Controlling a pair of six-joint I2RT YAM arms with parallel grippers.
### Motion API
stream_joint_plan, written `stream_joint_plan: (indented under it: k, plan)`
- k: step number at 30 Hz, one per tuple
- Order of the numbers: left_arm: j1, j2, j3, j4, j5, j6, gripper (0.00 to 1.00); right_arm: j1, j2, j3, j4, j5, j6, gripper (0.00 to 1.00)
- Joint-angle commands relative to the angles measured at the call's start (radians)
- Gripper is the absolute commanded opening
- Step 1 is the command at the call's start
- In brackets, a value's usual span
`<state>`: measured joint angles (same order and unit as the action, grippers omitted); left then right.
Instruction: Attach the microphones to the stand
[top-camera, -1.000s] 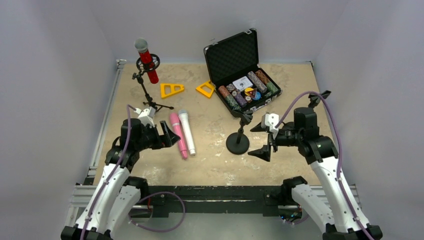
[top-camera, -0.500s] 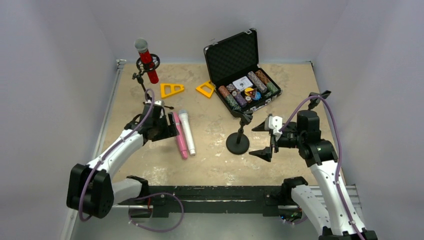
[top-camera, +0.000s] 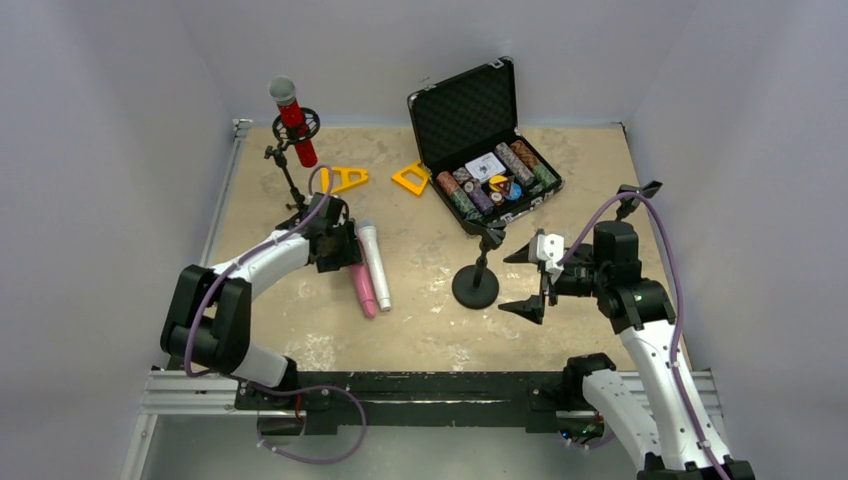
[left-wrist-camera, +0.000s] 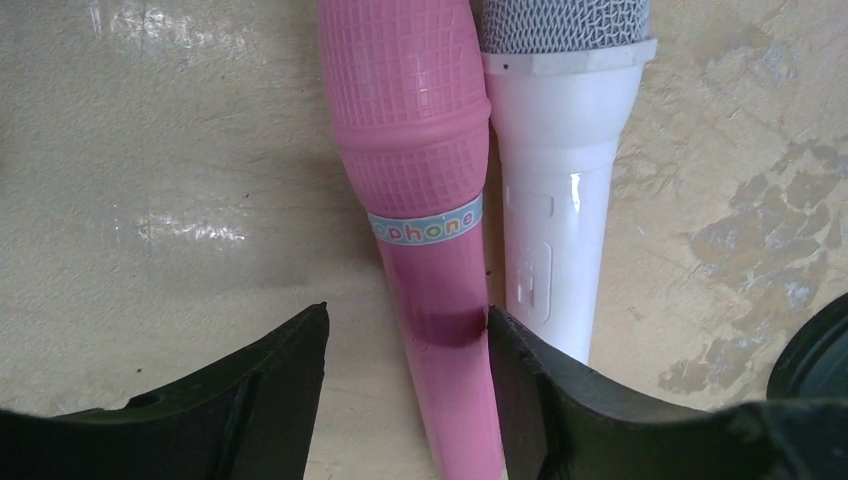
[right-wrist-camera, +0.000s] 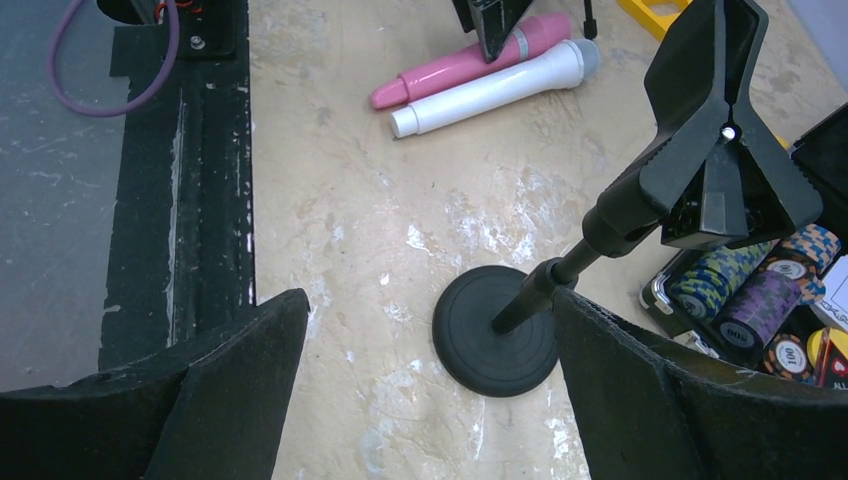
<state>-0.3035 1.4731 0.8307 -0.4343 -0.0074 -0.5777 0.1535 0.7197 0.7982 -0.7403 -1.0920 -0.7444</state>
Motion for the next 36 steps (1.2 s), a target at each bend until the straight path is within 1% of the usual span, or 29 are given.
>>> stream_joint_plan:
  k: [1,3,8,9,11,12,14,16,18,20,21,24,27,30,33,36]
  plan:
    - [-0.012,0.03,0.03,0.05,-0.038,-0.041,0.63,-0.006,-0.001,0.007,0.001,-0.014,-0.018,0.94]
    - [-0.017,0.056,0.027,0.058,-0.037,-0.049,0.59,-0.007,0.0,0.007,0.002,-0.016,-0.018,0.94]
    - [-0.038,0.119,0.027,0.066,-0.042,-0.062,0.57,-0.006,0.003,0.009,-0.003,-0.021,-0.021,0.94]
    - [-0.041,0.123,0.025,0.066,-0.046,-0.061,0.56,-0.006,0.002,0.008,-0.004,-0.021,-0.022,0.94]
    - [-0.045,0.119,0.013,0.069,-0.047,-0.06,0.5,-0.008,0.002,0.009,-0.006,-0.023,-0.023,0.94]
    - [-0.046,0.111,0.003,0.074,-0.044,-0.058,0.46,-0.008,0.003,0.009,-0.006,-0.024,-0.023,0.94]
    - [-0.048,0.084,-0.019,0.08,-0.04,-0.053,0.36,-0.009,0.004,0.01,-0.009,-0.028,-0.024,0.94]
    - [-0.048,0.046,-0.045,0.08,-0.037,-0.048,0.22,-0.009,0.005,0.01,-0.012,-0.032,-0.027,0.94]
    - [-0.048,-0.011,-0.079,0.075,-0.038,-0.044,0.11,-0.012,0.006,0.012,-0.017,-0.034,-0.03,0.94]
    - [-0.048,-0.093,-0.121,0.066,-0.044,-0.044,0.01,-0.016,0.005,0.012,-0.021,-0.039,-0.034,0.94]
    - [-0.048,-0.144,-0.132,0.06,-0.048,-0.044,0.0,-0.017,0.004,0.013,-0.024,-0.042,-0.036,0.94]
    - [-0.048,-0.3,-0.173,0.029,-0.042,-0.037,0.0,-0.021,0.003,0.016,-0.036,-0.055,-0.046,0.94]
    - [-0.047,-0.458,-0.191,0.012,-0.002,-0.013,0.0,-0.026,0.002,0.02,-0.054,-0.071,-0.062,0.94]
    - [-0.046,-0.605,-0.206,0.045,0.116,0.022,0.0,-0.028,0.0,0.029,-0.084,-0.087,-0.088,0.94]
    - [-0.048,-0.727,-0.223,0.168,0.281,0.036,0.0,-0.028,-0.003,0.044,-0.133,-0.096,-0.122,0.94]
    - [-0.05,-0.818,-0.215,0.302,0.431,0.001,0.0,-0.028,0.007,0.094,-0.219,-0.095,-0.171,0.94]
